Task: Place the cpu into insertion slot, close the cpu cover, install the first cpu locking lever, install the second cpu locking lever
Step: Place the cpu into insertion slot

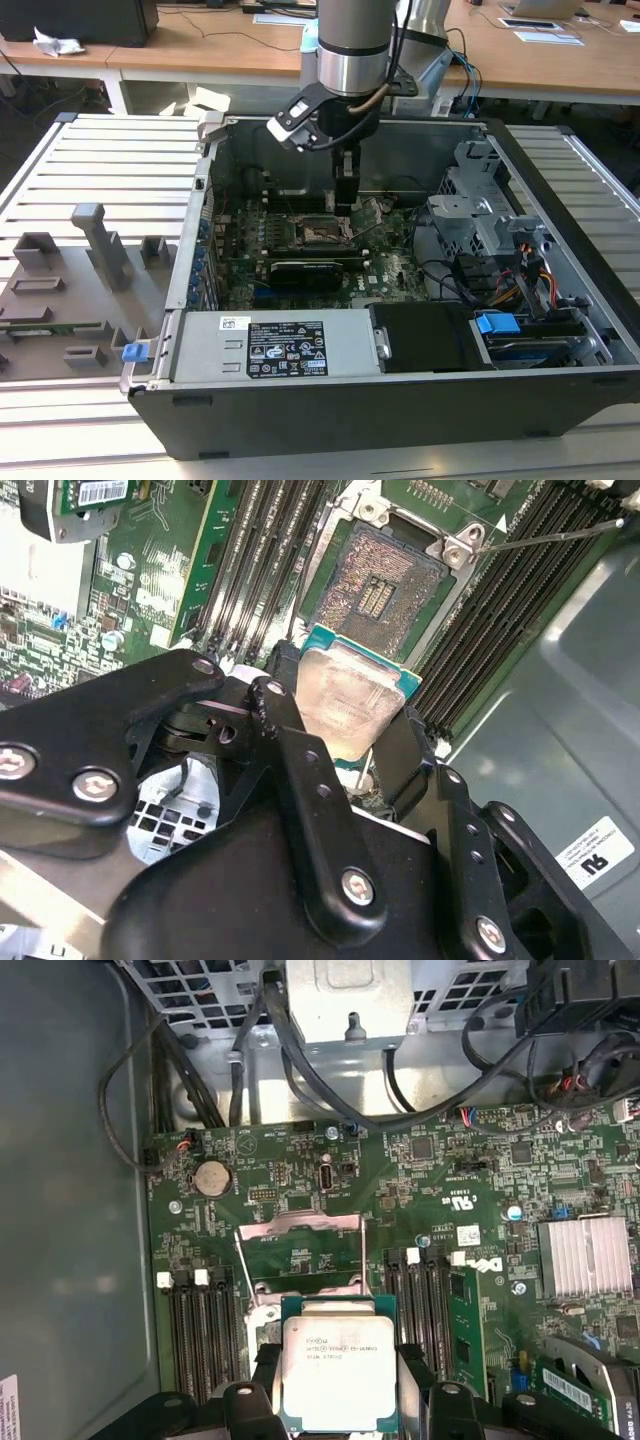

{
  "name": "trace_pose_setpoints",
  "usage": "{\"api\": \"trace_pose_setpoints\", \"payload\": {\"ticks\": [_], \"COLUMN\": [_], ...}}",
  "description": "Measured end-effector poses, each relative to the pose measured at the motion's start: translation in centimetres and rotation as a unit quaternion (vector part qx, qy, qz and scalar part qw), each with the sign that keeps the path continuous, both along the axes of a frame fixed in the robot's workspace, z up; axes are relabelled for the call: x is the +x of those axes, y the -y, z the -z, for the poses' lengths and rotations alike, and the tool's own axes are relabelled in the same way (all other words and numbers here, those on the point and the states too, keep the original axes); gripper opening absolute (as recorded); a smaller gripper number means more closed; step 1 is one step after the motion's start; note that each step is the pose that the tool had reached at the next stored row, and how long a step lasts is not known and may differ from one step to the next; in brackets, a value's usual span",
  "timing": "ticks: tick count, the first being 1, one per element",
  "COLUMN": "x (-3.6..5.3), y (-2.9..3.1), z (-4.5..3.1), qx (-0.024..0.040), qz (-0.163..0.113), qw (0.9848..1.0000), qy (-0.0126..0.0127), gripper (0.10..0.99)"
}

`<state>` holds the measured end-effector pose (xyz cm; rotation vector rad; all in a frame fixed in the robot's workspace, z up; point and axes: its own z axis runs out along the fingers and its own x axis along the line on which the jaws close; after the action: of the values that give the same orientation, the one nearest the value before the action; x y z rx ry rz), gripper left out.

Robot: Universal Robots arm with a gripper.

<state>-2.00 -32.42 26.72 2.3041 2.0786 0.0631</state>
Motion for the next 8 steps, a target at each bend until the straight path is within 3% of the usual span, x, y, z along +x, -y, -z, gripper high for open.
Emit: {"api": "trace_pose_setpoints", "payload": {"ticks": [3, 6, 8], "x": [0.00, 0.00, 0.01], "y": [0.00, 0.00, 0.00], "z": [0.00, 0.01, 0.01], "qx": [0.0000, 0.0000, 0.0001], "qz": [-0.001, -0.040, -0.069], "qw": [1.0000, 0.9992, 0.9976], "qy": [0.0000, 0.0000, -0.0004], "gripper": [0.541, 0.541, 0.541]}}
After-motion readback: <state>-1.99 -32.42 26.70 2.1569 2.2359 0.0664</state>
